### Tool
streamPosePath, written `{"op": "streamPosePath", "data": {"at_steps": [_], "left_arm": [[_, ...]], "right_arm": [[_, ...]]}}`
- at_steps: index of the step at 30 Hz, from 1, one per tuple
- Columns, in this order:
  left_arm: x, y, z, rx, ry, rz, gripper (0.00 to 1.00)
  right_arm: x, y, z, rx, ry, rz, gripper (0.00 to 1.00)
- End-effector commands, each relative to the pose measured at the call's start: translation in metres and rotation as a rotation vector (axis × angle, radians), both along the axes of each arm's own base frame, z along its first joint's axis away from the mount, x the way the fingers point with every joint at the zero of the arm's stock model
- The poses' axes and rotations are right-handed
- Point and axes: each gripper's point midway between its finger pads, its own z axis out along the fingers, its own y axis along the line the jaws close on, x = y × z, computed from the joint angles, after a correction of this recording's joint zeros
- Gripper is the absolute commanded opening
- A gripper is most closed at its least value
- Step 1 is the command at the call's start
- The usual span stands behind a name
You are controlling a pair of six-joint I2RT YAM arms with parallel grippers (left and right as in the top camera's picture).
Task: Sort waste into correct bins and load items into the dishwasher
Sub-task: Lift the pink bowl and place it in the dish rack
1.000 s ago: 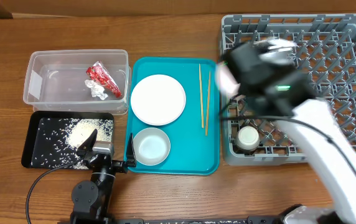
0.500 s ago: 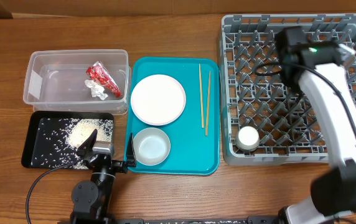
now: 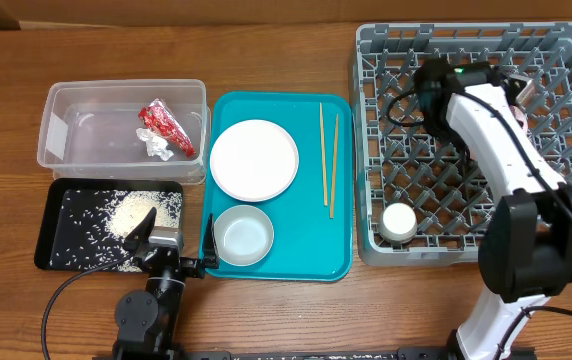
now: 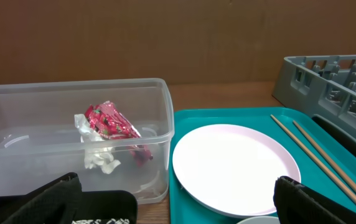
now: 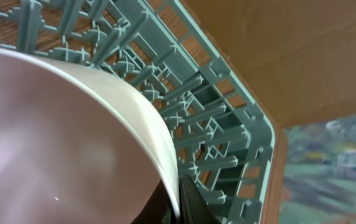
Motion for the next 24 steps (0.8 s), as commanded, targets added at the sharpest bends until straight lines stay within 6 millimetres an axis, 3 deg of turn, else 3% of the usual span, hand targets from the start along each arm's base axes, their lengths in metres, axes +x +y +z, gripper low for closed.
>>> {"op": "streamPosePath", "data": {"at_steps": [1,8,13,17,21,24], "left_arm": [[0.000,0.000,-0.001,-0.010,0.002,-0.001,1.00],[0.000,0.000,-0.001,-0.010,0.002,-0.001,1.00],[0.000,0.000,-0.001,-0.010,0.002,-0.001,1.00],[0.000,0.000,-0.001,-0.010,0.002,-0.001,1.00],[0.000,0.000,-0.001,-0.010,0.002,-0.001,1.00],[0.000,0.000,-0.001,-0.010,0.002,-0.001,1.00]], "right_arm": [[0.006,0.023,-0.020,0.016,0.074,0.062,0.04],[0.011,0.053,-0.016,-0.047,0.106,0.169,0.10],[0.006,0.063,-0.015,-0.056,0.140,0.199,0.12],[0.003,0.059,-0.007,-0.098,0.139,0.192,0.04],[-0.004,0.041,0.010,-0.183,0.092,0.134,0.04],[-0.007,0.029,0.011,-0.183,0.092,0.096,0.04]]}}
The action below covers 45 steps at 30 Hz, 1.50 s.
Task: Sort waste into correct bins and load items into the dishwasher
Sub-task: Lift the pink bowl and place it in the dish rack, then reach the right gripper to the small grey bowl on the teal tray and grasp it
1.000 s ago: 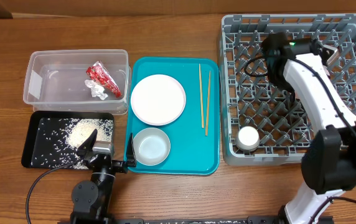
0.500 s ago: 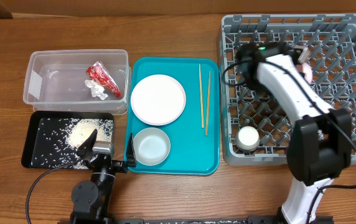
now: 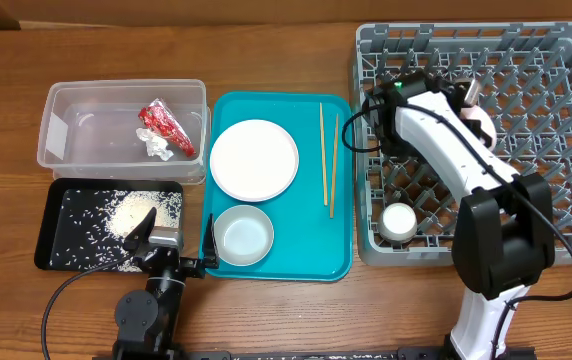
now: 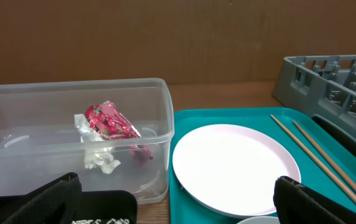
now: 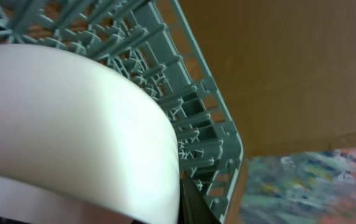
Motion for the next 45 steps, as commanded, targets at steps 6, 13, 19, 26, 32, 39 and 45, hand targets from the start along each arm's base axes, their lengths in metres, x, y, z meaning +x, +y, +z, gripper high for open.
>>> {"op": "streamPosePath", "data": {"at_steps": [6,13,19,26,32,39,45], "left_arm": [[0.000,0.000,-0.001,-0.010,0.002,-0.001,1.00],[0.000,0.000,-0.001,-0.010,0.002,-0.001,1.00],[0.000,0.000,-0.001,-0.010,0.002,-0.001,1.00],[0.000,0.000,-0.001,-0.010,0.002,-0.001,1.00],[0.000,0.000,-0.001,-0.010,0.002,-0.001,1.00],[0.000,0.000,-0.001,-0.010,0.002,-0.001,1.00],[0.000,0.000,-0.001,-0.010,0.002,-0.001,1.00]], "right_arm": [[0.005,-0.024,-0.004,0.003,-0.111,-0.090,0.04],[0.014,-0.004,-0.032,0.159,-0.068,-0.070,0.08],[0.002,0.019,-0.051,0.298,-0.017,-0.102,0.08],[-0.011,0.045,-0.046,0.415,0.004,-0.093,0.25],[-0.010,0.113,-0.025,0.714,0.011,0.108,0.32],[-0.034,0.263,-0.020,1.277,0.227,0.522,0.45],[-0.077,0.344,-0.041,1.426,0.335,0.670,0.50]]}}
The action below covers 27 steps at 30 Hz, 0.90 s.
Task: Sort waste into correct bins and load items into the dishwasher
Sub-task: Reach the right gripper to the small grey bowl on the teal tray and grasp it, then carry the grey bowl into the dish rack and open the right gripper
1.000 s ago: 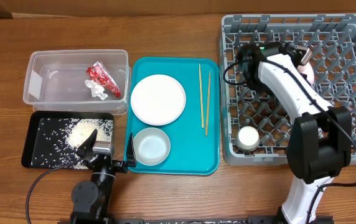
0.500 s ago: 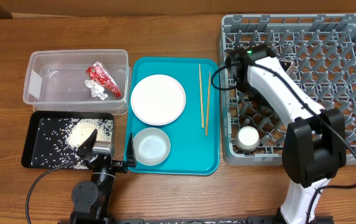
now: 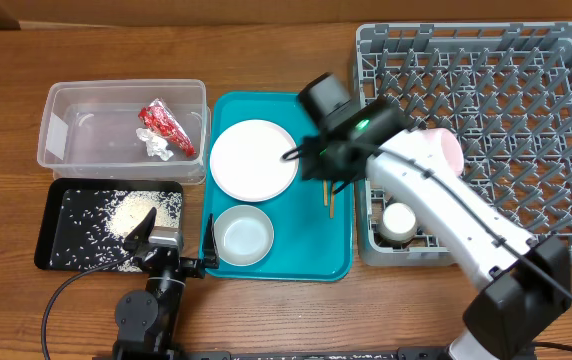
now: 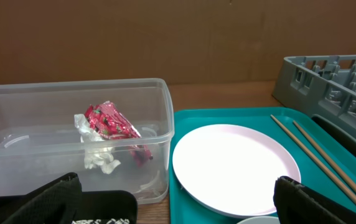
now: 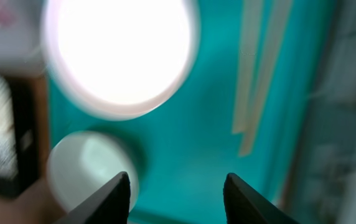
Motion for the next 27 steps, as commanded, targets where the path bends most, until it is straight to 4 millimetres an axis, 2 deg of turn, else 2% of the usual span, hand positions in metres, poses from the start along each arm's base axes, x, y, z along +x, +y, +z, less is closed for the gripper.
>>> {"op": "streamPosePath", "data": {"at_steps": [1,5,7,9,12,15,17,20,22,24,27], "left_arm": [[0.000,0.000,-0.001,-0.010,0.002,-0.001,1.00],[0.000,0.000,-0.001,-0.010,0.002,-0.001,1.00],[0.000,0.000,-0.001,-0.010,0.002,-0.001,1.00],[0.000,0.000,-0.001,-0.010,0.002,-0.001,1.00],[0.000,0.000,-0.001,-0.010,0.002,-0.001,1.00],[0.000,0.000,-0.001,-0.010,0.002,-0.001,1.00],[0.000,0.000,-0.001,-0.010,0.002,-0.001,1.00],[0.000,0.000,-0.001,-0.010,0.002,-0.001,1.00],[0.000,0.000,-0.001,-0.010,0.002,-0.001,1.00],[0.000,0.000,-0.001,-0.010,0.002,-0.001,1.00],[0.000,0.000,-0.001,-0.010,0.002,-0.001,1.00]], "right_arm": [[-0.048,0.047,-0.018,0.102,0.107,0.141,0.50],[-0.076,0.071,-0.050,0.124,0.142,0.105,0.49],[-0.085,0.075,-0.067,0.131,0.155,0.070,0.49],[-0.090,0.073,-0.087,0.132,0.162,0.024,0.47],[-0.093,0.060,-0.112,0.109,0.173,-0.062,0.40],[-0.097,0.052,-0.126,0.106,0.200,-0.097,0.36],[-0.098,0.050,-0.128,0.107,0.209,-0.101,0.22],[-0.096,0.050,-0.127,0.106,0.209,-0.104,0.09],[-0.094,0.047,-0.123,0.101,0.208,-0.114,0.04],[-0.085,0.040,-0.114,0.080,0.177,-0.115,0.04],[-0.063,0.019,-0.085,0.015,0.066,-0.125,0.04]]}}
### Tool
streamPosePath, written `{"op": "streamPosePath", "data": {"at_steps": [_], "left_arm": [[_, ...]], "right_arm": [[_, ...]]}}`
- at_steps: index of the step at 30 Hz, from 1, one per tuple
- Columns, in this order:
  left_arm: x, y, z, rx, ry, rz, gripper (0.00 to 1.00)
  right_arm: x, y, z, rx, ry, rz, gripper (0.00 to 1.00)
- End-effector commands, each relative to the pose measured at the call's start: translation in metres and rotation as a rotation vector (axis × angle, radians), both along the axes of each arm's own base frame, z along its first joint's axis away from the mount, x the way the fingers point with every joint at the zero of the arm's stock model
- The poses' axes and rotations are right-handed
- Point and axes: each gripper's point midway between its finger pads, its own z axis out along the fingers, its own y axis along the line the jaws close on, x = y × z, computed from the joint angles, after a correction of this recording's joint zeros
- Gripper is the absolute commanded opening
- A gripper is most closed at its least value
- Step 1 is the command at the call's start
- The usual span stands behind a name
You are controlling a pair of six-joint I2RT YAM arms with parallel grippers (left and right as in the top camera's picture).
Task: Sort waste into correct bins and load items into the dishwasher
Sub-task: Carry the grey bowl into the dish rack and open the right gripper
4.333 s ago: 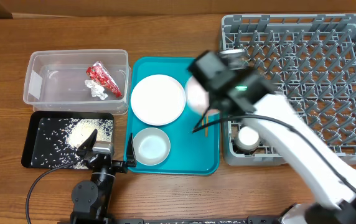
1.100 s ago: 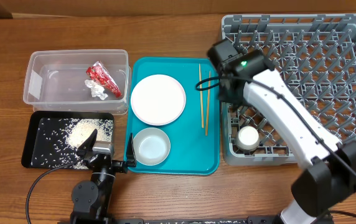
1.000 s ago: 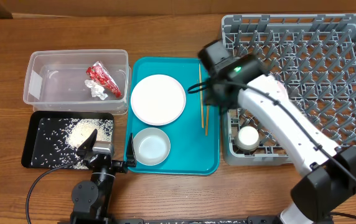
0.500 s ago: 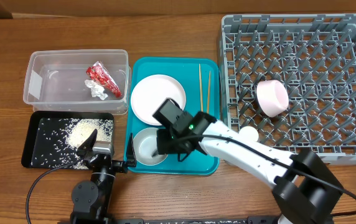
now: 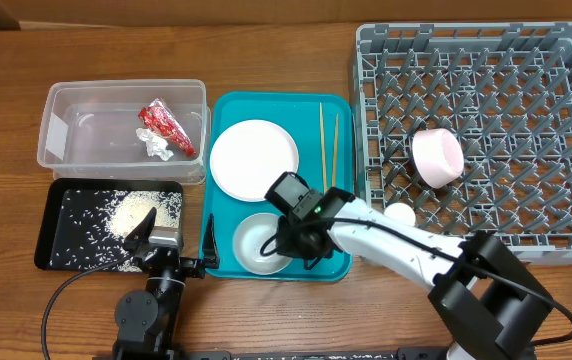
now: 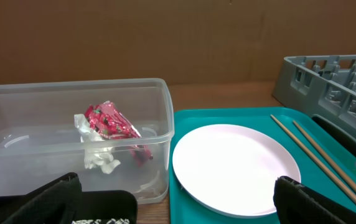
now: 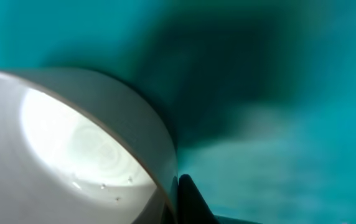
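On the teal tray (image 5: 341, 262) sit a white plate (image 5: 254, 160), a pair of chopsticks (image 5: 328, 150) and a small white bowl (image 5: 257, 243). My right gripper (image 5: 288, 240) is down on the bowl's right rim and shut on it; in the right wrist view the bowl (image 7: 72, 143) fills the left, with one dark fingertip (image 7: 188, 198) outside its wall. A pink bowl (image 5: 436, 156) and a white cup (image 5: 400, 212) rest in the grey dish rack (image 5: 566, 238). My left gripper (image 6: 178, 211) hangs open at the table's front, holding nothing.
A clear plastic bin (image 5: 66, 150) at the back left holds a red wrapper (image 5: 164, 124) and crumpled paper. In front of it a black tray (image 5: 56, 250) carries scattered rice. The rack fills the right side.
My right gripper was open above the tray's middle; now it is low at the tray's front, shut on the white bowl's rim. The bowl has shifted slightly right.
My right gripper held the pink bowl over the rack's far side, then over its left part. Later the pink bowl sat in the rack and the gripper was open over the tray. Now it grips the white bowl. The left arm has stayed still.
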Motion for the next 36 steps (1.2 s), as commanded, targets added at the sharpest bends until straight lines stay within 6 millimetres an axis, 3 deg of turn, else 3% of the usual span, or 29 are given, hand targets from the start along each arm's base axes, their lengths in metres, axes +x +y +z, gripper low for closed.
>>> {"op": "streamPosePath", "data": {"at_steps": [1,4,8,12,14,16,19,25,31,36], "left_arm": [[0.000,0.000,-0.001,-0.010,0.002,-0.001,1.00],[0.000,0.000,-0.001,-0.010,0.002,-0.001,1.00],[0.000,0.000,-0.001,-0.010,0.002,-0.001,1.00],[0.000,0.000,-0.001,-0.010,0.002,-0.001,1.00],[0.000,0.000,-0.001,-0.010,0.002,-0.001,1.00],[0.000,0.000,-0.001,-0.010,0.002,-0.001,1.00],[0.000,0.000,-0.001,-0.010,0.002,-0.001,1.00],[0.000,0.000,-0.001,-0.010,0.002,-0.001,1.00],[0.000,0.000,-0.001,-0.010,0.002,-0.001,1.00],[0.000,0.000,-0.001,-0.010,0.002,-0.001,1.00]], "right_arm": [[0.046,-0.019,0.058,-0.040,-0.221,-0.028,0.04],[0.077,-0.066,0.111,-0.183,-0.415,-0.105,0.04],[0.112,-0.159,0.195,-0.442,-0.718,-0.333,0.04],[0.113,-0.258,0.259,-0.786,-0.922,-0.565,0.04],[0.108,-0.291,0.270,-0.917,-0.933,-0.629,0.04],[0.104,-0.319,0.269,-1.017,-0.896,-0.673,0.04],[0.099,-0.356,0.252,-1.109,-0.794,-0.727,0.04],[0.096,-0.405,0.188,-1.178,-0.521,-0.767,0.04],[0.104,-0.426,0.141,-1.274,-0.358,-0.689,0.05],[0.112,-0.415,0.109,-1.243,-0.286,-0.604,0.05]]}}
